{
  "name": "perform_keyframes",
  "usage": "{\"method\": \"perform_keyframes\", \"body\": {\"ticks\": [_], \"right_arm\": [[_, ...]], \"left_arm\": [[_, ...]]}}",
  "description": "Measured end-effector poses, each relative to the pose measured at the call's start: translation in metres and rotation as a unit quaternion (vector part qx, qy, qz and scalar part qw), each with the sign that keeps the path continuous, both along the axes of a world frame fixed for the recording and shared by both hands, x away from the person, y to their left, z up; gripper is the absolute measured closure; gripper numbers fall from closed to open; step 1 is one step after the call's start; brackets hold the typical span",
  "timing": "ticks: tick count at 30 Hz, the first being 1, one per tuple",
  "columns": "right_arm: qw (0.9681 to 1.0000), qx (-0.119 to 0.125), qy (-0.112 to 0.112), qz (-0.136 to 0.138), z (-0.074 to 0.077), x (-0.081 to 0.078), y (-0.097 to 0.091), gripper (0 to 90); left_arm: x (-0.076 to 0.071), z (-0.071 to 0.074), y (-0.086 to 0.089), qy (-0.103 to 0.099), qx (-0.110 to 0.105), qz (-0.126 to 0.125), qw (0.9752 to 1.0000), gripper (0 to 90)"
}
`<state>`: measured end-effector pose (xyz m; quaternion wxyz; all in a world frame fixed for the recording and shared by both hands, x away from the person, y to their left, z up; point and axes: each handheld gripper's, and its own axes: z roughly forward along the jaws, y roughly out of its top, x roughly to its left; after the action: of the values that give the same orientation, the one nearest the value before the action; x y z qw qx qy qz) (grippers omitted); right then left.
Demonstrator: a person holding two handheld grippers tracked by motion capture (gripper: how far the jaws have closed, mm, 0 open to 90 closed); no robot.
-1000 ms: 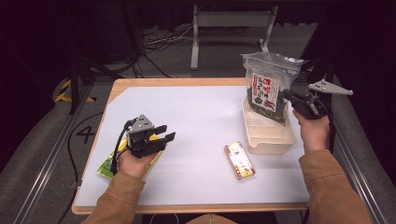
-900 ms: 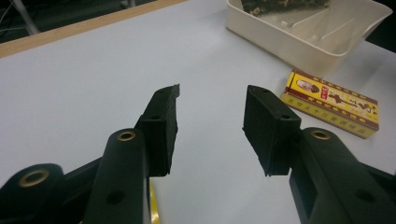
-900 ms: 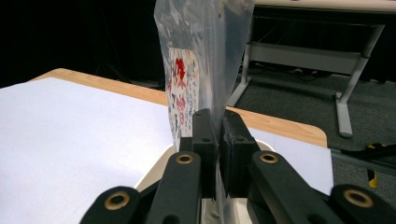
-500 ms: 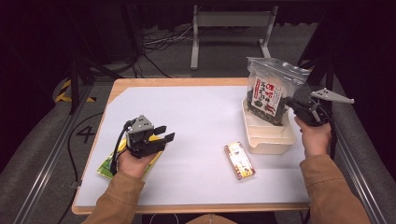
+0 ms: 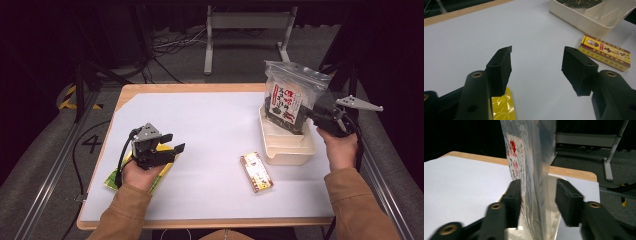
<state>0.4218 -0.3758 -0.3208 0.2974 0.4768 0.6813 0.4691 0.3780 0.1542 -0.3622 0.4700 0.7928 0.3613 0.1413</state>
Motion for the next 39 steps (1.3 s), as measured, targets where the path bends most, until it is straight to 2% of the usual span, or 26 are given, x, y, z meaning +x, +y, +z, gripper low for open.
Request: {"method": "perform_keyframes", "body": {"ticks": [3, 7, 14, 16, 19, 23, 30, 35, 38, 39], "right_arm": [[1.0, -0.002, 0.006, 0.001, 0.0, -0.003, -0.002, 46.6], [0.9999, -0.01, 0.003, 0.003, 0.002, -0.009, -0.003, 41.8], [0.9997, -0.025, 0.003, 0.005, 0.007, -0.022, -0.002, 40.7], [0.9996, -0.025, 0.005, 0.011, 0.008, -0.028, 0.0, 41.7], [0.9993, -0.028, 0.008, 0.023, 0.01, -0.035, 0.004, 42.0], [0.9982, -0.033, 0.017, 0.047, 0.011, -0.041, 0.012, 41.9], [0.9959, -0.041, 0.022, 0.077, 0.011, -0.049, 0.025, 41.5], [0.9942, -0.024, 0.034, 0.099, 0.009, -0.052, 0.03, 41.2], [0.9935, -0.025, 0.032, 0.106, 0.007, -0.055, 0.032, 41.2], [0.9933, -0.022, 0.033, 0.109, 0.006, -0.057, 0.033, 41.2]], "left_arm": [[0.0, 0.001, 0.003, -0.001, 0.006, 0.0, 1.0, 38.8], [-0.001, 0.001, 0.007, 0.007, 0.008, 0.0, 0.9999, 34.9], [-0.001, 0.006, 0.014, 0.015, 0.02, -0.001, 0.9997, 29.7], [-0.001, 0.007, 0.016, 0.023, 0.014, -0.003, 0.9996, 27.1], [0.0, 0.009, 0.02, 0.034, 0.02, -0.016, 0.9991, 22.9], [-0.002, 0.011, 0.025, 0.04, 0.031, -0.016, 0.9986, 20.8], [-0.002, 0.016, 0.037, 0.04, 0.035, -0.015, 0.9985, 16.3], [-0.002, 0.018, 0.046, 0.038, 0.033, -0.009, 0.9987, 13.4], [-0.002, 0.019, 0.051, 0.036, 0.024, -0.011, 0.999, 10.1], [-0.002, 0.019, 0.053, 0.031, 0.027, -0.01, 0.9991, 8.0]]}}
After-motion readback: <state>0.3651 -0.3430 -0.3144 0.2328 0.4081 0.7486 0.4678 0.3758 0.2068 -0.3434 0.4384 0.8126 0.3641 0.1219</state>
